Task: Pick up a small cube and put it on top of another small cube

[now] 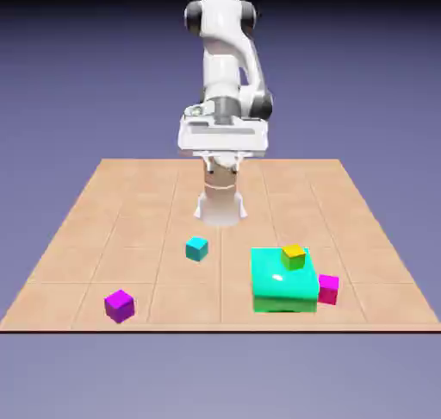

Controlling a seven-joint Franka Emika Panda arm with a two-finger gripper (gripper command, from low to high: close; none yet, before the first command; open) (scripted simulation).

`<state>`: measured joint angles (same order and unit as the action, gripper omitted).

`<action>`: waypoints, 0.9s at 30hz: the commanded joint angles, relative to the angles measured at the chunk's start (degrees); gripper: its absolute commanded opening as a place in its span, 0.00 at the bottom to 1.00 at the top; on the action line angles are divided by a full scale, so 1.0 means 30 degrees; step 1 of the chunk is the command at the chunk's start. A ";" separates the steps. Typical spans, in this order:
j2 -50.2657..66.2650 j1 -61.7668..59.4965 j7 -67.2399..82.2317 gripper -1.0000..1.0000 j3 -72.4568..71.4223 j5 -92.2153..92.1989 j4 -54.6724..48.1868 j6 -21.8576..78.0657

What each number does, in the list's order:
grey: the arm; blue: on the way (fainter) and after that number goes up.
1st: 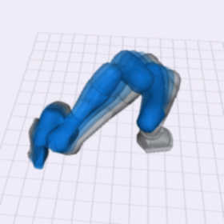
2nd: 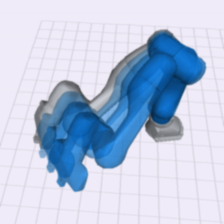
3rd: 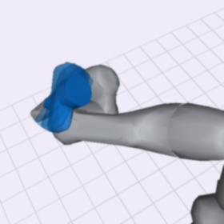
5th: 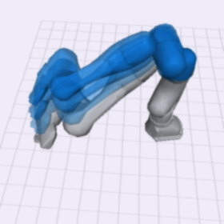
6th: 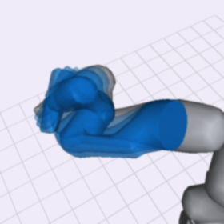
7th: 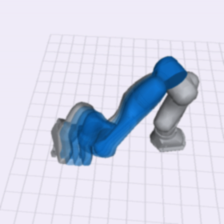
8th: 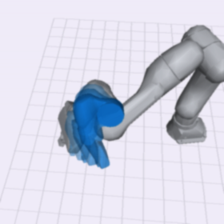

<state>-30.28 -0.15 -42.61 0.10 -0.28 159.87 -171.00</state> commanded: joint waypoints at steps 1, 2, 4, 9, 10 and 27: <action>0.0657 -0.0230 -0.0042 0.50 0.0029 -0.0078 -0.0313 0.0832; 0.1313 -0.0461 -0.0084 0.50 0.0057 -0.0155 -0.0625 0.1662; 0.2626 -0.0921 -0.0167 0.50 0.0115 -0.0310 -0.1250 0.3323; 0.5906 -0.2072 -0.0376 0.50 0.0258 -0.0697 -0.2812 0.7476; 0.6563 -0.2302 -0.0418 0.50 0.0287 -0.0775 -0.3125 0.8307; 1.7717 -0.6216 -0.1128 0.50 0.0774 -0.2092 -0.8436 2.2427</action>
<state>22.87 -18.79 -45.99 2.43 -6.56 134.56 -103.72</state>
